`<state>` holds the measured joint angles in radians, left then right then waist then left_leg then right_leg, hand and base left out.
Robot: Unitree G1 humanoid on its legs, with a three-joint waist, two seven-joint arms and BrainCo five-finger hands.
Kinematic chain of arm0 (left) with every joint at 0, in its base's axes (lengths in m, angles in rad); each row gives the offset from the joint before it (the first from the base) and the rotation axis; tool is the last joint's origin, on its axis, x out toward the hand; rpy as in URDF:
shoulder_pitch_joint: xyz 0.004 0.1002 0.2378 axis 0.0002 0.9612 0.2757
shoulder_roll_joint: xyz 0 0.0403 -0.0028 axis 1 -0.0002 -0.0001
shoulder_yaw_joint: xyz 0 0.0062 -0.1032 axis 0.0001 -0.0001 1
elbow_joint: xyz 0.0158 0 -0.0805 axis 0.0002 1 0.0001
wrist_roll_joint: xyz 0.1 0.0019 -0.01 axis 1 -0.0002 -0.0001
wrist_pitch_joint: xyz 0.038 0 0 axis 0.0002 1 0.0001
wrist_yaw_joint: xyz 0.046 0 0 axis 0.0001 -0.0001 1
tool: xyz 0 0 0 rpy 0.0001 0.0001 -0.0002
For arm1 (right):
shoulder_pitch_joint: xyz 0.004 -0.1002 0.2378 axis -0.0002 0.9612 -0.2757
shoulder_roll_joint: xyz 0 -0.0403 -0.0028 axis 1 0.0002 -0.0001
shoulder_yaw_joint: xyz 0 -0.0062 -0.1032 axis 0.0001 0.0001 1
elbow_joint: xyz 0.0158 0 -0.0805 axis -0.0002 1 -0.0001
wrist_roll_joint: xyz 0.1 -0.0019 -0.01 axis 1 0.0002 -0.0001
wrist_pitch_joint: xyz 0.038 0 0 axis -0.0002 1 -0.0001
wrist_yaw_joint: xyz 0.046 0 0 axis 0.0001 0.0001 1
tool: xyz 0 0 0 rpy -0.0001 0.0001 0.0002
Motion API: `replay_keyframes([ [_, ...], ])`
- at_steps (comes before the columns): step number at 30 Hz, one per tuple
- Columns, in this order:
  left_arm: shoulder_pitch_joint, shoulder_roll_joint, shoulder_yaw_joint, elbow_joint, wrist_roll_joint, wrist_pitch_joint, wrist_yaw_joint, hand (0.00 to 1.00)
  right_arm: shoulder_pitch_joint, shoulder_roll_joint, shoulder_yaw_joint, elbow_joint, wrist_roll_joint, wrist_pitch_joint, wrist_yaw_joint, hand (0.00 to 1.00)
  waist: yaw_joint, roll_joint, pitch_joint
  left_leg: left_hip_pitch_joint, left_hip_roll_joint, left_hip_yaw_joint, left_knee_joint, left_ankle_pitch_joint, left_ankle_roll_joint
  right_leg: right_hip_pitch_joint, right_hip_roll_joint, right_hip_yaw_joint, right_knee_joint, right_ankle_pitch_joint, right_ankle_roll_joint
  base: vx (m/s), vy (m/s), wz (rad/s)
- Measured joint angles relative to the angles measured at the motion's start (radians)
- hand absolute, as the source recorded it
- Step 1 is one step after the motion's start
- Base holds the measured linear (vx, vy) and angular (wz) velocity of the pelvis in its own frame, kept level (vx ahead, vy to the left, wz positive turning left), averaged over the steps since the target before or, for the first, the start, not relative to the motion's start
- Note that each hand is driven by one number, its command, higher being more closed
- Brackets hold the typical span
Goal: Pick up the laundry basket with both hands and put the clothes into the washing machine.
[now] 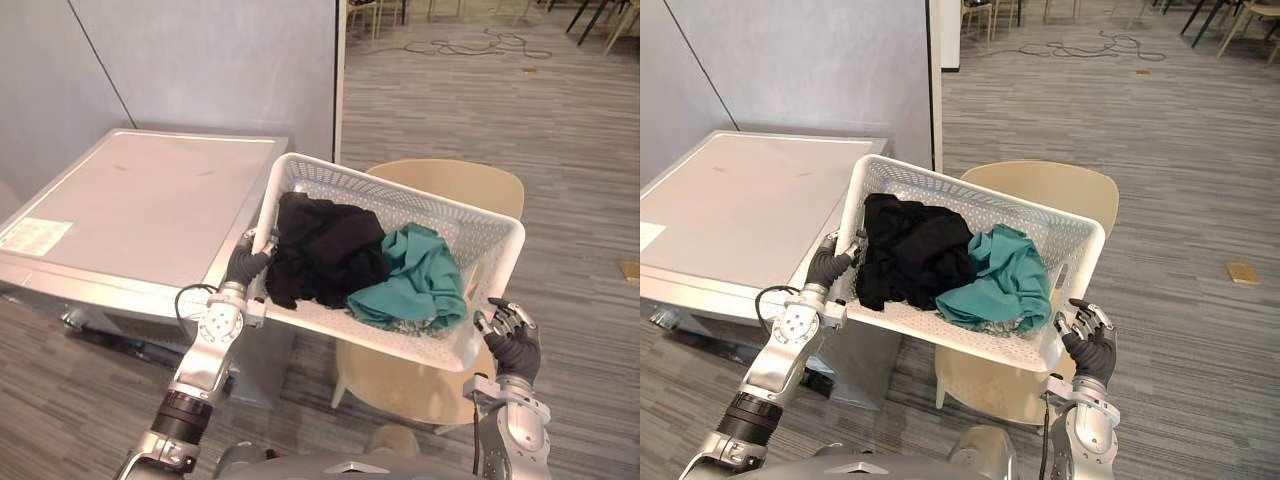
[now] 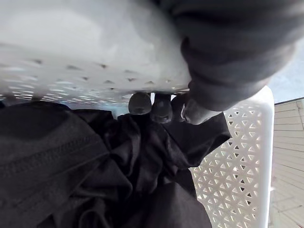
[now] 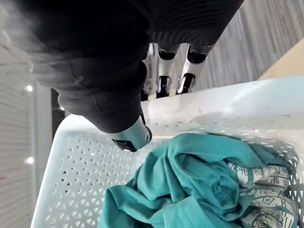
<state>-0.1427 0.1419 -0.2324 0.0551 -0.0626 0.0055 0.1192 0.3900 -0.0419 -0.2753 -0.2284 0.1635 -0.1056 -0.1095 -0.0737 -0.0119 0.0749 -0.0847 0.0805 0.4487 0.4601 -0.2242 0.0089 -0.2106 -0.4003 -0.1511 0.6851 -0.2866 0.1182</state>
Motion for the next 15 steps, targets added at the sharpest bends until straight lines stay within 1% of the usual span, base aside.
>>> replay_keyframes([
  [1,0.002,-0.006,-0.002,0.002,-0.001,0.000,-0.001,1.00,0.010,-0.019,-0.001,-0.006,-0.009,0.001,0.004,1.00,-0.005,0.001,-0.005,-0.002,-0.004,0.012,-0.002,0.000,-0.001,0.006,0.015,-0.019,-0.065,0.015,0.018,0.06,-0.041,-0.25],
  [2,0.004,-0.007,-0.005,0.002,-0.001,0.000,-0.001,1.00,0.021,-0.032,-0.001,-0.006,-0.010,0.002,0.005,1.00,-0.004,0.011,-0.011,-0.003,0.001,0.018,-0.012,0.004,-0.008,0.007,0.027,-0.018,-0.089,0.016,0.027,0.09,-0.055,-0.34],
  [3,0.007,-0.008,-0.005,0.001,-0.001,0.000,-0.011,1.00,0.031,-0.052,-0.001,-0.007,-0.010,0.004,0.015,1.00,-0.007,0.037,-0.024,-0.005,0.015,0.025,-0.039,0.015,-0.027,0.017,0.054,-0.024,-0.147,0.034,0.035,0.10,-0.042,-0.40],
  [4,0.015,-0.011,-0.004,0.000,-0.001,0.000,-0.020,1.00,0.049,-0.069,-0.001,-0.008,-0.010,0.004,0.030,1.00,-0.010,0.054,-0.033,0.000,0.033,0.036,-0.067,0.026,-0.044,0.021,0.082,-0.024,-0.192,0.060,0.026,0.11,-0.042,-0.43],
  [6,0.040,-0.016,-0.001,-0.009,-0.001,0.000,-0.028,1.00,0.082,-0.074,-0.001,-0.017,-0.010,0.004,0.042,1.00,-0.012,0.066,-0.041,0.028,0.049,0.060,-0.107,0.040,-0.058,0.040,0.114,-0.020,-0.241,0.082,0.017,0.10,-0.035,-0.45],
  [8,0.063,-0.034,0.005,-0.018,0.000,0.000,-0.040,1.00,0.112,-0.074,-0.007,-0.038,-0.008,0.003,0.042,1.00,-0.020,0.066,-0.041,0.054,0.049,0.074,-0.143,0.051,-0.063,0.055,0.127,-0.017,-0.272,0.097,0.015,0.08,-0.025,-0.28],
  [12,0.065,-0.042,0.012,-0.028,0.004,0.000,-0.049,1.00,0.132,-0.056,-0.022,-0.043,-0.002,0.003,0.058,1.00,-0.033,0.061,-0.037,0.053,0.039,0.076,-0.168,0.064,-0.058,0.065,0.128,-0.023,-0.310,0.117,0.023,0.00,0.016,0.02],
  [15,0.097,-0.042,0.035,-0.056,0.006,0.000,-0.061,1.00,0.142,-0.027,-0.025,-0.043,-0.003,0.002,0.091,1.00,-0.035,0.049,-0.028,0.053,0.038,0.075,-0.168,0.064,-0.057,0.076,0.131,-0.025,-0.337,0.132,0.027,-0.04,0.026,0.01],
])
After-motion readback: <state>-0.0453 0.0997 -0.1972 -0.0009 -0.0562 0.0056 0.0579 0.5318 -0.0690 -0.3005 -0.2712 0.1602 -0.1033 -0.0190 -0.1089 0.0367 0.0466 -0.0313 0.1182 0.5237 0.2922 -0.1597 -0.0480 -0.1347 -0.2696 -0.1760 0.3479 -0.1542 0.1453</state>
